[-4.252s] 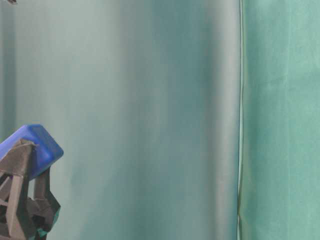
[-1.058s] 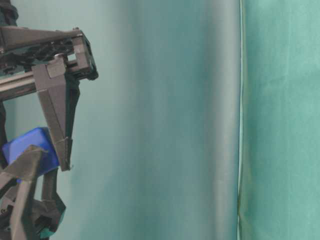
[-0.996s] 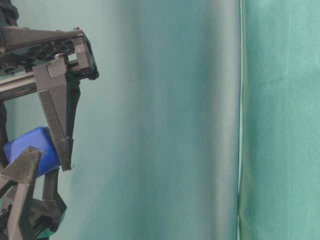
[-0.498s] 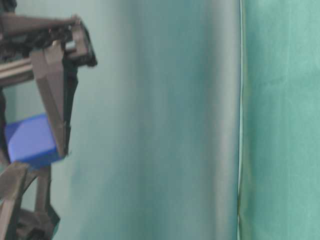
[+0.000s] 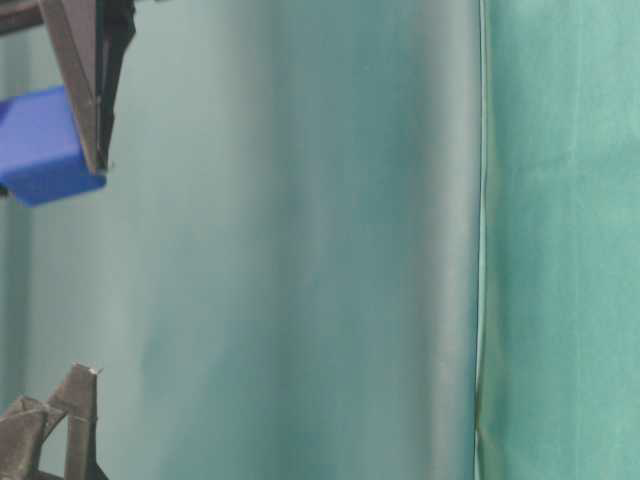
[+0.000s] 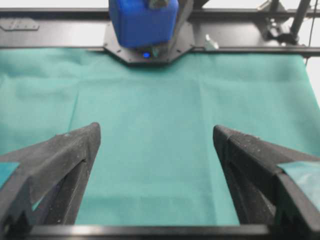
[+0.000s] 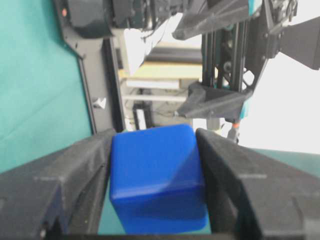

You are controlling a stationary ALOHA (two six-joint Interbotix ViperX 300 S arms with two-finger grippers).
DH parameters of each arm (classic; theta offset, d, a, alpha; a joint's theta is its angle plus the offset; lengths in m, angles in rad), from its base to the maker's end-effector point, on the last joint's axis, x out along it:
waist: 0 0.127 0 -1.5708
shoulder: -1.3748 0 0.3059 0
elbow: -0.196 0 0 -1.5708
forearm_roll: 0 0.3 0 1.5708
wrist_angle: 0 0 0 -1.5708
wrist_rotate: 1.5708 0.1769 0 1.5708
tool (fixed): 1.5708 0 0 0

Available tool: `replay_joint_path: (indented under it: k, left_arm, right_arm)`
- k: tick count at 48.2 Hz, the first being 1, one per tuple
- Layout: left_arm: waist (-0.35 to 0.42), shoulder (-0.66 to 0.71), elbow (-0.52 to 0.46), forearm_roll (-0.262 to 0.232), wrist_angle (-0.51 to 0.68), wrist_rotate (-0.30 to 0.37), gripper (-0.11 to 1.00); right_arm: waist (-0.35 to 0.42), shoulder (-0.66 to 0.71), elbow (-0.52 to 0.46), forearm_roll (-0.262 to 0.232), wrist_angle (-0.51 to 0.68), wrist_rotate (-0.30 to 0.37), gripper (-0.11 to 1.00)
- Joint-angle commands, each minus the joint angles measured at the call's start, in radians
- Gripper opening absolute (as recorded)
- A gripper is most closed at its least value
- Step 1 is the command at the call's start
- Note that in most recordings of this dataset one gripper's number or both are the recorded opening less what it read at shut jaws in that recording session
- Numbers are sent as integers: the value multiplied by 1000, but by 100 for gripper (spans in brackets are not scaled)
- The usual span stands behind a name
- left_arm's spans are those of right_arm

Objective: Handover the blue block to the right arm after grasping it with the left arm, then place it in the designated position.
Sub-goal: 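Open the left gripper and pull the cube away with the right gripper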

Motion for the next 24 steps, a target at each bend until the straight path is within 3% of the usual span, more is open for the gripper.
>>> replay_joint_path:
  k: [1, 16, 24]
  left_arm:
    - [2, -8, -12, -2, 0, -2, 100]
    - [2, -5, -15, -2, -2, 0, 100]
    - [2, -5, -15, -2, -2, 0, 100]
  right_arm:
    - [12, -23, -8, 3, 20, 3, 55]
    - [15, -17, -6, 5, 34, 29, 55]
    - [14, -20, -8, 52, 35, 143, 55]
